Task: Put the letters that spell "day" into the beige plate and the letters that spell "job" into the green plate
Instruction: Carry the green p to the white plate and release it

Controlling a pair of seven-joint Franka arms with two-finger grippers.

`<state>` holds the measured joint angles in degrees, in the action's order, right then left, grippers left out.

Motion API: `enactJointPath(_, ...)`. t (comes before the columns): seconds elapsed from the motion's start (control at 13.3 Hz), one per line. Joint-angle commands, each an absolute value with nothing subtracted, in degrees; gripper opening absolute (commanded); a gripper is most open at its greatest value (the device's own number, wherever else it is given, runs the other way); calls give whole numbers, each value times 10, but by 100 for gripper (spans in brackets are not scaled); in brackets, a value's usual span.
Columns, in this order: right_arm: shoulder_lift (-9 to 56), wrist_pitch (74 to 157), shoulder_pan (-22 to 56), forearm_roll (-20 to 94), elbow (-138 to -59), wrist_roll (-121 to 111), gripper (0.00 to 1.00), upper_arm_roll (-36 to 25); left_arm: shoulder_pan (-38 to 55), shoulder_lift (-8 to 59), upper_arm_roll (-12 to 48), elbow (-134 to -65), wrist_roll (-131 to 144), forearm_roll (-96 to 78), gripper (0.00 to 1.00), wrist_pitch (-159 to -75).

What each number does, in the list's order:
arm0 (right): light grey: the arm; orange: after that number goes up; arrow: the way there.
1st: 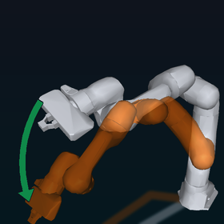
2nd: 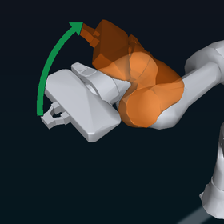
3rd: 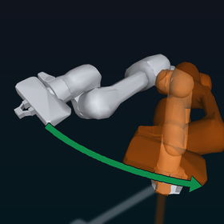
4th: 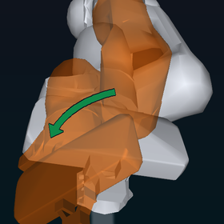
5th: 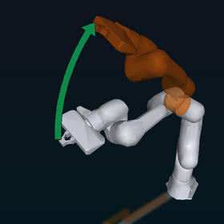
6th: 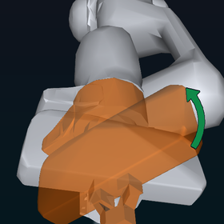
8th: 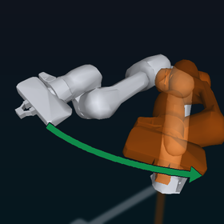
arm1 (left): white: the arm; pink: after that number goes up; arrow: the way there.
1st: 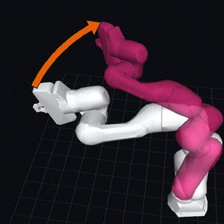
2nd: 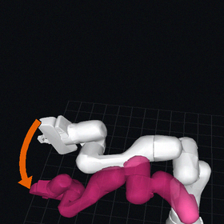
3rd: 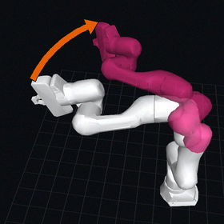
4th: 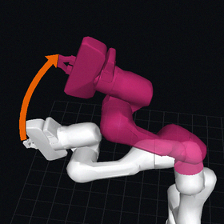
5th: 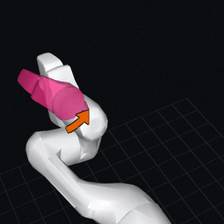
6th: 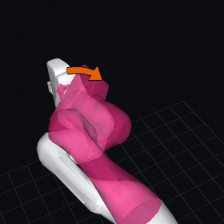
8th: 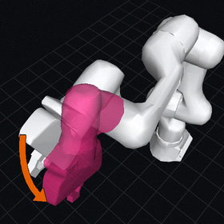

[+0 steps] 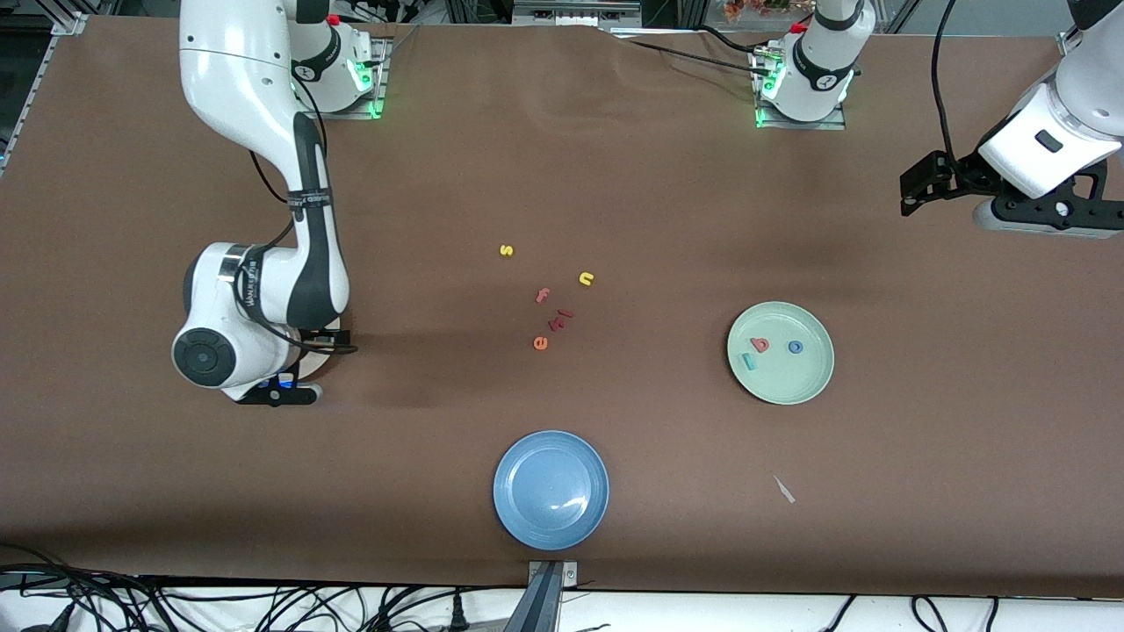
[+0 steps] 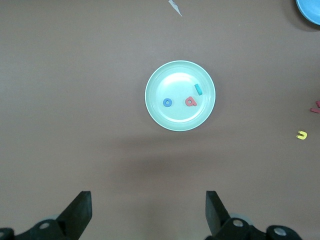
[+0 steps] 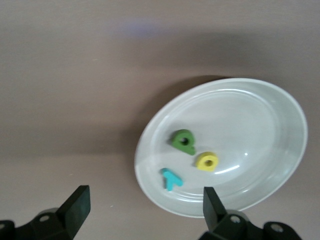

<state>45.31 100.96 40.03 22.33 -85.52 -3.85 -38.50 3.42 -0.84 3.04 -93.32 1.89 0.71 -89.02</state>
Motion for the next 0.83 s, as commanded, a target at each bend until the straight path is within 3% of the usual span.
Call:
enactJointPath(0.0,443,976,421,224,-853,-40,100,-388,33,-12,31,-933,22,2,100,-886)
enactJointPath(0.38,421,978,432,219,-854,-37,100,-384,33,-12,31,-933,23,3,100,-886)
enactJointPath(0.75,299,980,354,174,-914,-40,100,-272,33,-12,31,-933,24,3,100,-884)
